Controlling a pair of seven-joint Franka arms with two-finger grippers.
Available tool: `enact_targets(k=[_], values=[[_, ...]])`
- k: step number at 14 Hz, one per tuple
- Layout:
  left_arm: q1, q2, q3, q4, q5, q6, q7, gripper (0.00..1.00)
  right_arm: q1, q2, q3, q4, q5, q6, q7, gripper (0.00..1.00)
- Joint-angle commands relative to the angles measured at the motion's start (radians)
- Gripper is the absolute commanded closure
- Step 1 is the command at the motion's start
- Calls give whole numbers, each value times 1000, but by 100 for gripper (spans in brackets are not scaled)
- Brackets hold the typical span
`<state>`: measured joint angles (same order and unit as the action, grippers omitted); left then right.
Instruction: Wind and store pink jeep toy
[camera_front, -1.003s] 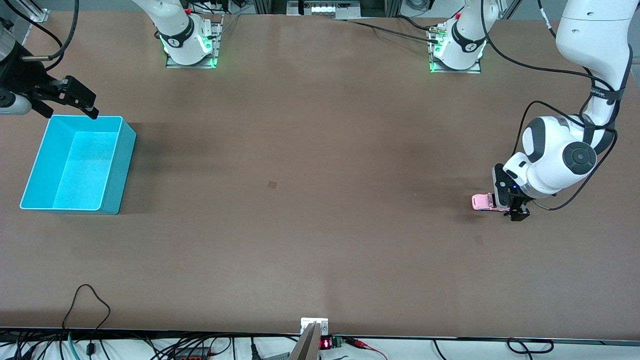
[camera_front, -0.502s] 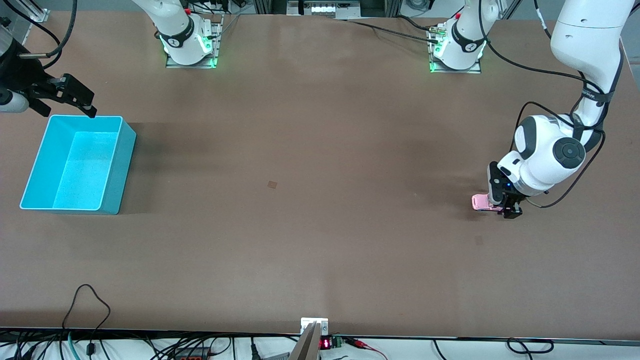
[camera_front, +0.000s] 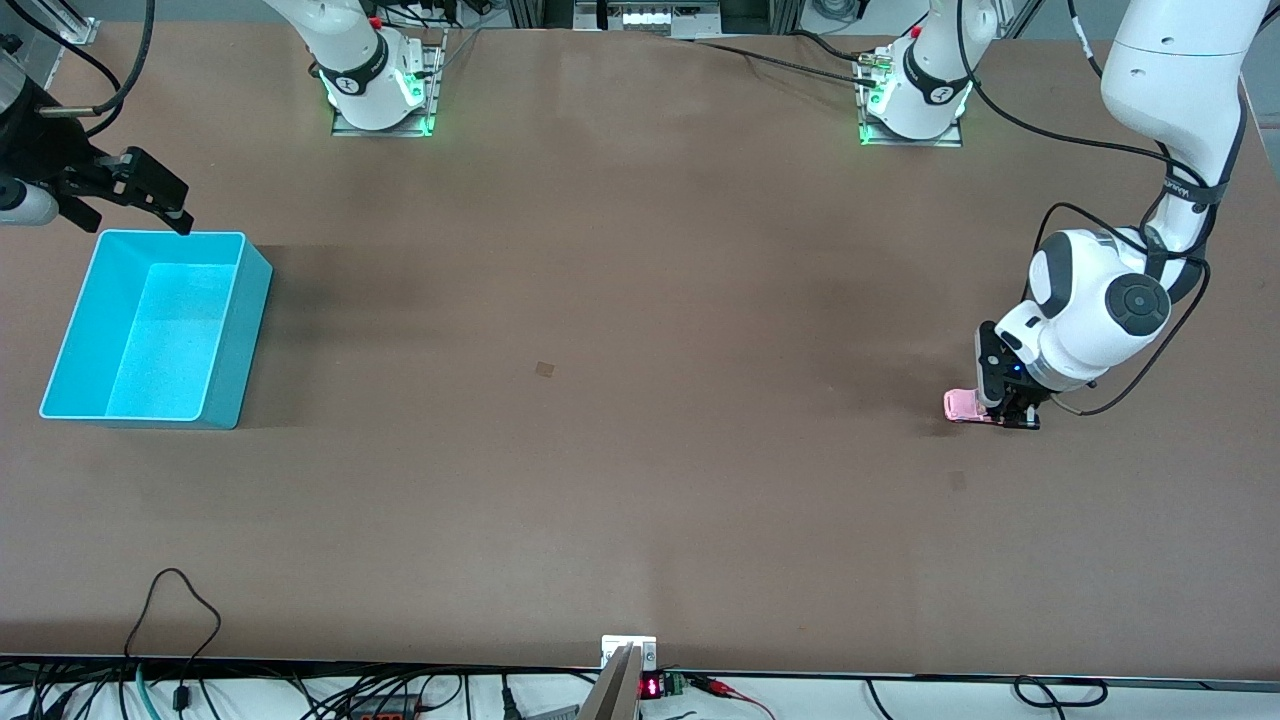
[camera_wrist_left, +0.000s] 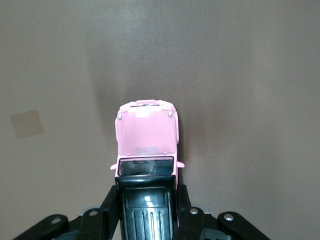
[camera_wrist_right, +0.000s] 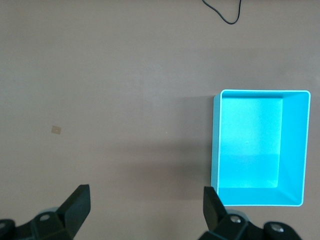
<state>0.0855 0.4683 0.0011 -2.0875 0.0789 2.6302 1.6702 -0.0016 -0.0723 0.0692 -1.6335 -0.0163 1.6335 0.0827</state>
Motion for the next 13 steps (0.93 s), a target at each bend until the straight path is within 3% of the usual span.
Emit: enact_targets(k=[1, 4, 8, 13], values=[[8, 7, -6, 4, 13, -13, 14, 88, -12, -4, 15, 15, -16, -23, 11, 0], [22, 26, -4, 23, 13, -54, 16, 88, -12, -6, 15, 15, -16, -24, 5, 0], [92, 93, -1, 128, 15, -183, 26, 88, -12, -7, 15, 17, -14, -24, 0, 0], [195, 165, -1, 195, 15, -187, 160, 88, -11, -21, 17, 17, -14, -53, 12, 0]])
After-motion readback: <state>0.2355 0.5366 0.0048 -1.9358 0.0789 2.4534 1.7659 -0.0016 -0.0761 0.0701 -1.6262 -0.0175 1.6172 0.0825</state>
